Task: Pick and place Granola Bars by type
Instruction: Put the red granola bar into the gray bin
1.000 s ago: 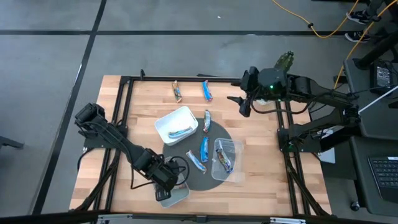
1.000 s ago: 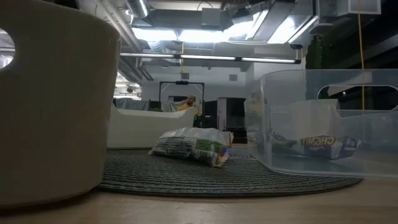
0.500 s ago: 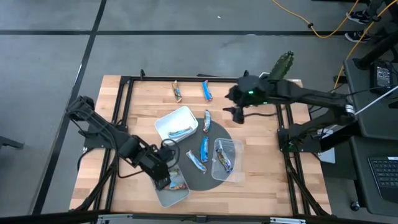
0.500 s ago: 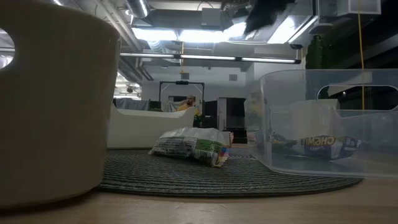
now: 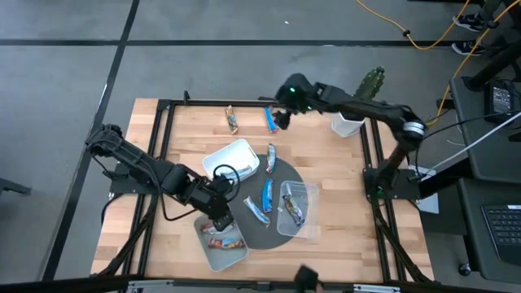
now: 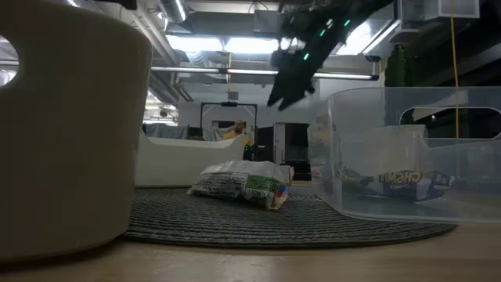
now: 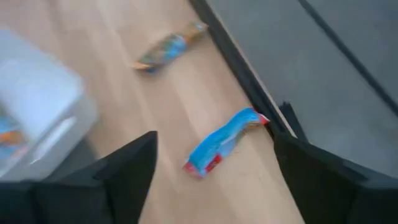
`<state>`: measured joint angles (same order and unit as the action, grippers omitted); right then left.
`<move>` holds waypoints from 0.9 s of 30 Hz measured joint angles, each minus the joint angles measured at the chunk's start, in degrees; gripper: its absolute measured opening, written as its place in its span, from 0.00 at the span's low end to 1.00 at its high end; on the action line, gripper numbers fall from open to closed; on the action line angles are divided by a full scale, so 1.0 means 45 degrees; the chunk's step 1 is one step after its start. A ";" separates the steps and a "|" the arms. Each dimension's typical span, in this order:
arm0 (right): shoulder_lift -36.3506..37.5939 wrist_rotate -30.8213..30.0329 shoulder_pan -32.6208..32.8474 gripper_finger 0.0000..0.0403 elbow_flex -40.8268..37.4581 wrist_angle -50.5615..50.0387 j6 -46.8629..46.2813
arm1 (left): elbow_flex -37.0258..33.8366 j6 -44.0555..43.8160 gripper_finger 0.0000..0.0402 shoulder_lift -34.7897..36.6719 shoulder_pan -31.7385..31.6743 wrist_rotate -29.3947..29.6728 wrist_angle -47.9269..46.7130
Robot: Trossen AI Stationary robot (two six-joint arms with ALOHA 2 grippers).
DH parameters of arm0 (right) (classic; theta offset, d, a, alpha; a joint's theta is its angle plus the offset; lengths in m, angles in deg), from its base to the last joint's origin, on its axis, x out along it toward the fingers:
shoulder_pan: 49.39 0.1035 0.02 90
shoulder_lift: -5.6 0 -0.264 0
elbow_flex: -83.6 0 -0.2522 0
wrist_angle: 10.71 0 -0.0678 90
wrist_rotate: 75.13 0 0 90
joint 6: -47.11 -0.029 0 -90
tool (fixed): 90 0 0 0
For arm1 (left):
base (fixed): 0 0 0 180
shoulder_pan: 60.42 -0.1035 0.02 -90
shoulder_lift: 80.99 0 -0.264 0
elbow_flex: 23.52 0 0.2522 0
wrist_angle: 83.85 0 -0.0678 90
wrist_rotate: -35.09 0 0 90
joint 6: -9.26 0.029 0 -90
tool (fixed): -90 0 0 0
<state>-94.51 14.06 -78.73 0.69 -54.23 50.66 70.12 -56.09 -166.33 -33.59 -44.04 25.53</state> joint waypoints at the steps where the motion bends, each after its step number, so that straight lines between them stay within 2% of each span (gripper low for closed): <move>1: -0.0512 0.0011 -0.0228 0.85 0.0361 -0.0098 -0.0277 | 0.0000 -0.0003 0.44 0.0000 -0.0091 -0.0021 0.0005; 5: -0.2431 -0.0265 -0.0870 0.91 0.1911 -0.0793 -0.1175 | 0.0000 -0.0013 0.44 0.0000 -0.0395 -0.0100 0.0005; 13: -0.5308 -0.0552 -0.1185 0.88 0.4653 -0.2616 -0.2111 | 0.0000 0.0017 0.44 0.0000 -0.0817 -0.0100 0.0010; 18: -0.6151 -0.0503 -0.1108 0.86 0.5351 -0.3226 -0.2090 | 0.0000 0.0138 0.44 0.0000 -0.0837 -0.0040 0.0007; 23: -0.6572 0.0627 -0.1108 0.83 0.5402 -0.3410 -0.2727 | 0.0000 0.0565 0.44 0.0000 -0.0832 0.0031 0.0000; 27: -0.6827 0.0794 -0.1074 0.79 0.5402 -0.3598 -0.2744 | 0.0000 0.0760 0.44 0.0000 -0.0837 0.0083 -0.0029</move>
<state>-125.23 17.63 -83.56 25.00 -70.42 38.31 70.12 -52.67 -166.33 -37.35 -43.67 25.39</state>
